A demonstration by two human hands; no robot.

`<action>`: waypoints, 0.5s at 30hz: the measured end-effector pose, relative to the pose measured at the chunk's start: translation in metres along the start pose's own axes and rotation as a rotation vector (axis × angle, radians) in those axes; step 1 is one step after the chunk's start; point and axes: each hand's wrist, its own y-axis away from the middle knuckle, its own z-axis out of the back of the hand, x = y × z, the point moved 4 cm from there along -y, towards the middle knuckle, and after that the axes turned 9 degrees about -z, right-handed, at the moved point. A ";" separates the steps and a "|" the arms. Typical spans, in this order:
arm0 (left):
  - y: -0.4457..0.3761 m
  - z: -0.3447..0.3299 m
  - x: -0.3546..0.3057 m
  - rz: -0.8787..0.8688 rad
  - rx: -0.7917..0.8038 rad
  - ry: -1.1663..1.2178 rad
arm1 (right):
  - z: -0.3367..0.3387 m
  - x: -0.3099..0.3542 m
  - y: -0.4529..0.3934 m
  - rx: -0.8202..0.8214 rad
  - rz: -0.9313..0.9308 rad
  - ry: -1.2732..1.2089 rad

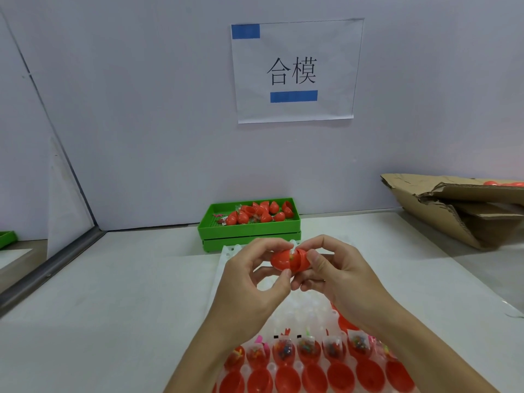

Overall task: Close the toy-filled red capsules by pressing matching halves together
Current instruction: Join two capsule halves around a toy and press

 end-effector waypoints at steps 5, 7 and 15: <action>0.000 -0.001 -0.001 -0.037 0.020 -0.075 | -0.001 0.000 0.000 -0.015 0.004 -0.003; -0.001 -0.001 -0.001 -0.054 0.026 -0.109 | -0.002 -0.001 0.001 -0.015 0.003 -0.013; -0.003 0.001 -0.002 -0.090 0.048 -0.188 | -0.005 -0.001 0.002 -0.006 0.001 -0.020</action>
